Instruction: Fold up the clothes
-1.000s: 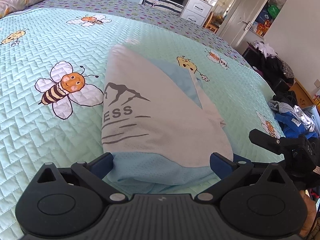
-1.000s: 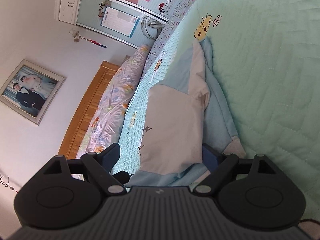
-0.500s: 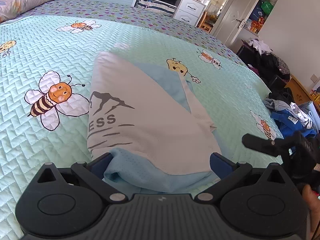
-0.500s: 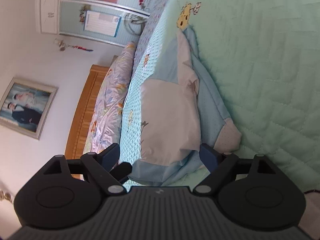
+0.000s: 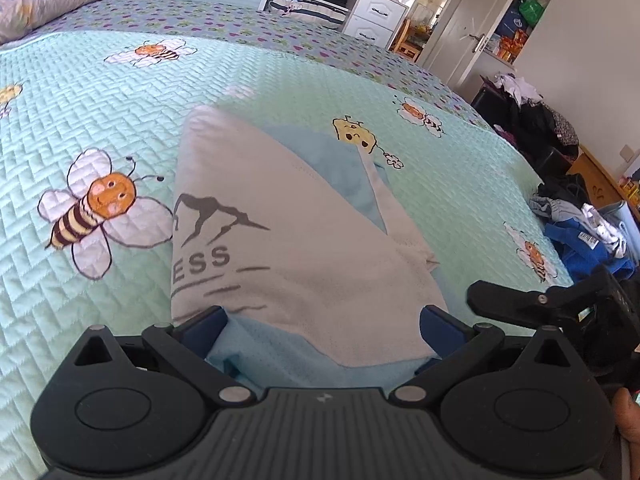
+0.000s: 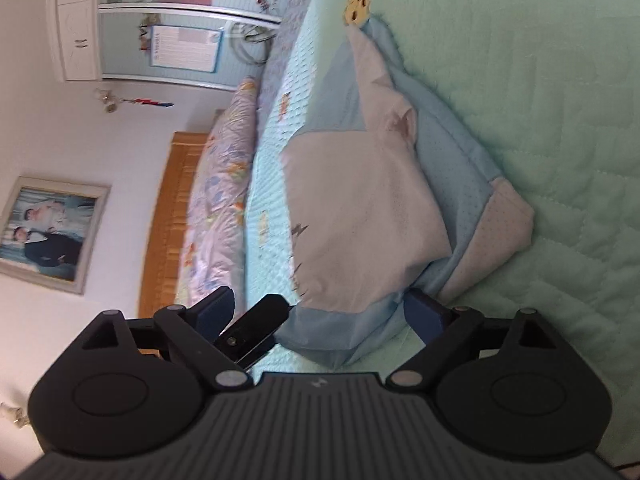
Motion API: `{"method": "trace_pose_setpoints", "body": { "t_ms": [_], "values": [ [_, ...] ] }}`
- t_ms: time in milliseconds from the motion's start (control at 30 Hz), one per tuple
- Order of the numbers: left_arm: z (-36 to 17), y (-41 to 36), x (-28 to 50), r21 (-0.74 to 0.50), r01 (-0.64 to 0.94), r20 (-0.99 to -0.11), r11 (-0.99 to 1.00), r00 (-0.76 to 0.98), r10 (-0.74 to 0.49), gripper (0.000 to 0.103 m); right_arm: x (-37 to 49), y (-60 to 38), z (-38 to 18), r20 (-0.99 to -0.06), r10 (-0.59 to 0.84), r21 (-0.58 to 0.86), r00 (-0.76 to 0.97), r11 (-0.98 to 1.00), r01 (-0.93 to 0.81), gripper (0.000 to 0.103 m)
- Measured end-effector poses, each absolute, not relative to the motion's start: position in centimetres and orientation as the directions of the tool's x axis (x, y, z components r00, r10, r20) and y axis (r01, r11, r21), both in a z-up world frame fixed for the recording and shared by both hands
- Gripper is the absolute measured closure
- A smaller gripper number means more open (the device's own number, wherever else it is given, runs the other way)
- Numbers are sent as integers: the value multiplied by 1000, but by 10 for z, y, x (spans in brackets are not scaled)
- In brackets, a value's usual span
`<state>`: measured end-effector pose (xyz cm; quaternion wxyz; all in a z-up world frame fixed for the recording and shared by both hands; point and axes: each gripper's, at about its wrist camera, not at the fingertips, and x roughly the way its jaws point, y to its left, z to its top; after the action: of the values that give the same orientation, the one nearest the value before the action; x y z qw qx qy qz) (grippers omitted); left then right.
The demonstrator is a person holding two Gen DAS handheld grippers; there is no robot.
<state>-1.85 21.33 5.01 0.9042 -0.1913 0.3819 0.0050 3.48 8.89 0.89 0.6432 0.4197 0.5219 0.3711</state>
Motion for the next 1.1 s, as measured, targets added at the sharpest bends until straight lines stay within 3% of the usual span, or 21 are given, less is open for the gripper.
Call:
{"method": "trace_pose_setpoints", "body": {
  "t_ms": [300,533,567,667,733,800,933,1100],
  "values": [
    [50,219,-19,-371,-139,-686,918,707,-170,1,40,98,7,-409,877,907,253,420,8,5],
    [63,199,-18,-374,-21,-664,927,704,-252,1,21,104,1,-354,858,897,373,424,-124,8],
    [63,198,-17,-371,-21,-669,928,700,-251,1,18,102,0,-339,862,901,377,413,-135,17],
    [59,200,-16,-396,-44,-667,917,700,-255,1,21,93,-12,-363,859,903,360,419,-91,79],
    [58,206,-18,-415,-73,-662,907,708,-246,1,23,89,-21,-368,866,907,340,415,-75,85],
    [57,210,-19,-418,-91,-664,904,709,-235,1,23,86,-25,-378,863,904,336,422,-69,99],
    [54,209,-12,-438,-81,-666,896,698,-263,1,19,80,-23,-337,870,912,361,396,-102,99],
    [47,197,12,-554,-7,-629,833,659,-413,1,18,68,-17,-233,885,952,402,293,-94,100]
  ]
}}
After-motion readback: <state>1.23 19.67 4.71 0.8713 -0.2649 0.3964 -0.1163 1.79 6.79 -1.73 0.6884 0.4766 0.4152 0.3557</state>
